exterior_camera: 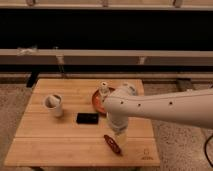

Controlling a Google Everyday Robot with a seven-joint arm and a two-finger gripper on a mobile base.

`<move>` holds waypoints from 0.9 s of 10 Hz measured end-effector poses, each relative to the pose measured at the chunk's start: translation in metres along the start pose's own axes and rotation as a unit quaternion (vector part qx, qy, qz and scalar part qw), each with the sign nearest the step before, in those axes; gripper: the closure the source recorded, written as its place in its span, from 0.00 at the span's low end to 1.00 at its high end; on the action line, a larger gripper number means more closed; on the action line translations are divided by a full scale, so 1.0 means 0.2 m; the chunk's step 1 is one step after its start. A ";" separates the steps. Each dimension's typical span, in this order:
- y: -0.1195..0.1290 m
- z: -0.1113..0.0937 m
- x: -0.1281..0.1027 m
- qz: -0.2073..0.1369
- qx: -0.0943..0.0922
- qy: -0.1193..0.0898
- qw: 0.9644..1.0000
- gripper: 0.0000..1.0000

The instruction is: Drag the pepper across the table

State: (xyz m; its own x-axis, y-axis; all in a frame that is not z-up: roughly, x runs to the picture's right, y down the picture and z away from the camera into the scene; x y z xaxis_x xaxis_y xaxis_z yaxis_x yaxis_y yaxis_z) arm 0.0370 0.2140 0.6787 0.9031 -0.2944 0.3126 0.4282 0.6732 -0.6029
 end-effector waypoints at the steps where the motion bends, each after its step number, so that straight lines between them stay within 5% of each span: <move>1: -0.01 0.03 -0.03 0.004 -0.010 0.001 1.000 0.20; 5: -0.03 0.16 -0.08 0.085 -0.037 0.019 0.996 0.20; 7: -0.06 0.20 -0.04 0.158 -0.034 0.026 0.987 0.20; 9: -0.07 0.24 0.01 0.234 -0.028 0.034 0.971 0.20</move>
State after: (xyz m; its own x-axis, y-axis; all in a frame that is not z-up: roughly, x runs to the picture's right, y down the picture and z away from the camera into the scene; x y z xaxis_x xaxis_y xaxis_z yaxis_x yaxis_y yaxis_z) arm 0.0302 0.2369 0.7239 0.9985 -0.0104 -0.0545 -0.0312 0.7070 -0.7065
